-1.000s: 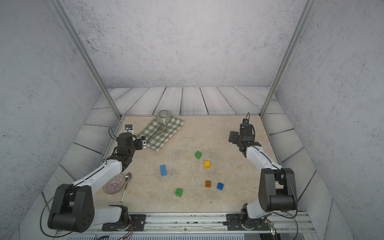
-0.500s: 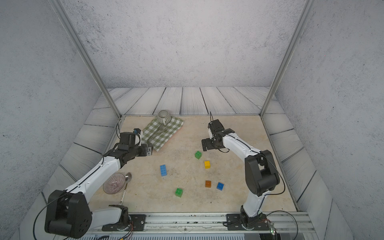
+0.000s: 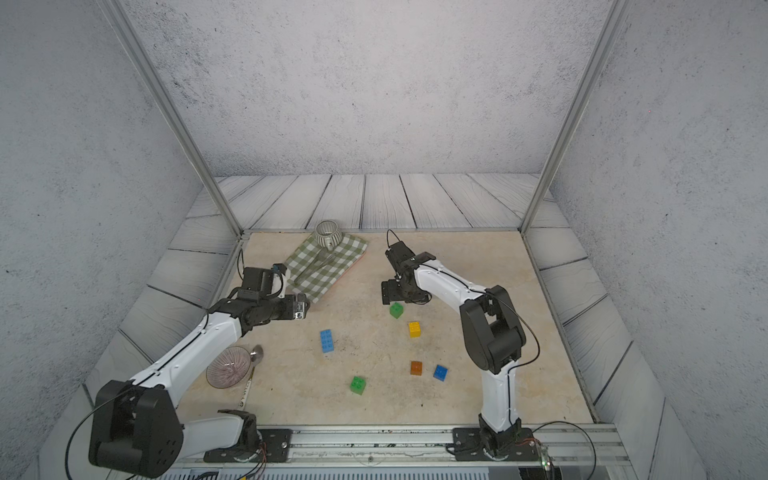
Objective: Assemble the number 4 with lego
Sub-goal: Move the lego brick at the center of the board.
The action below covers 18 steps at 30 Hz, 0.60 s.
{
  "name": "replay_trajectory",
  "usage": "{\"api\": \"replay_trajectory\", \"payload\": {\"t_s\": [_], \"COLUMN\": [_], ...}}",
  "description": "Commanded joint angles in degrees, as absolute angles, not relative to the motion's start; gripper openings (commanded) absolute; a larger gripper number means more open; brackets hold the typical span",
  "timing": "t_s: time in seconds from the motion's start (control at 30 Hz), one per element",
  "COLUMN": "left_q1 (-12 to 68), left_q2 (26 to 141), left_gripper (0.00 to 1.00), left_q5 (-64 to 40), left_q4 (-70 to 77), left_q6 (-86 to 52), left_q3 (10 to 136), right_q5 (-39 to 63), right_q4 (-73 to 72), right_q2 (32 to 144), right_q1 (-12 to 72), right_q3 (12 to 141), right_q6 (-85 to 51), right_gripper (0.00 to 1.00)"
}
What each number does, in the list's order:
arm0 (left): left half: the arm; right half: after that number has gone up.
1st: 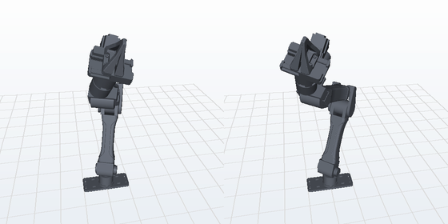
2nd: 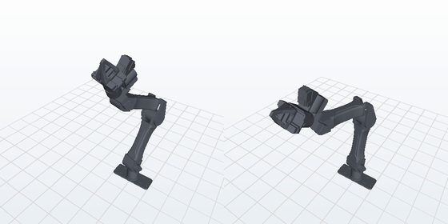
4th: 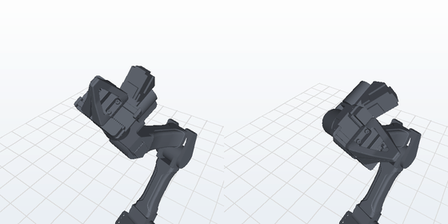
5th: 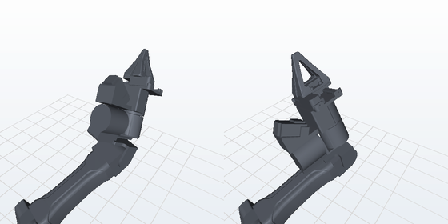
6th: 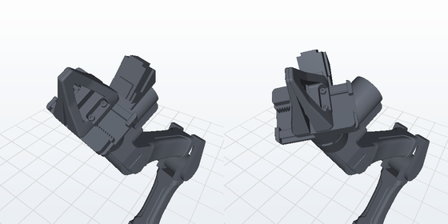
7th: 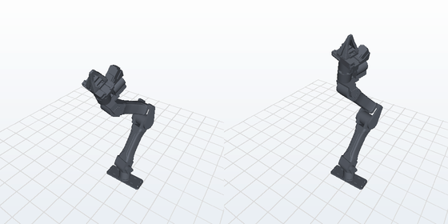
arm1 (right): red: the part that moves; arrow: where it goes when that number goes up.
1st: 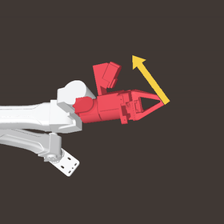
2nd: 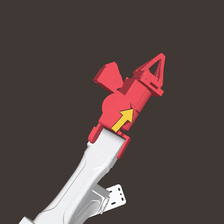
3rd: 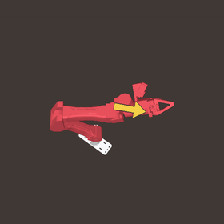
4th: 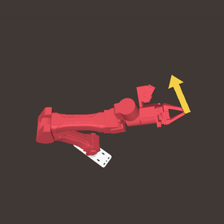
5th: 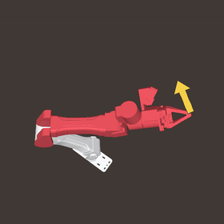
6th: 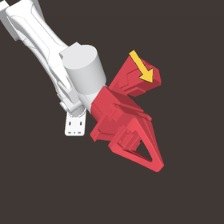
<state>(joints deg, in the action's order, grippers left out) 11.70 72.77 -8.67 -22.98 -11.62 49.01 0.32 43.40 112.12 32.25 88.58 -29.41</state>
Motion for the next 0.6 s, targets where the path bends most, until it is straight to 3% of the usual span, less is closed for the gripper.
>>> {"api": "replay_trajectory", "payload": {"t_s": [0.0,0.33,0.57], "left_q1": [12.13,12.13,12.13], "left_q2": [71.98,73.46,74.4], "left_gripper": [0.93,0.93,0.93], "left_q5": [-8.4,-7.56,-7.56], "left_q4": [-23.34,-23.2,-23.14], "left_q6": [-11.03,-11.12,-11.33], "left_q3": [48.52,48.76,48.96], "right_q5": [-1.32,-1.84,-0.43], "right_q4": [44.82,42.14,40.91], "right_q2": [113.19,114.62,116.04], "right_q1": [32.78,33.49,33.82], "right_q3": [89.38,89.5,87.71], "right_q6": [-39.77,-51.64,-54.42], "right_gripper": [0.91,0.78,0.73]}}
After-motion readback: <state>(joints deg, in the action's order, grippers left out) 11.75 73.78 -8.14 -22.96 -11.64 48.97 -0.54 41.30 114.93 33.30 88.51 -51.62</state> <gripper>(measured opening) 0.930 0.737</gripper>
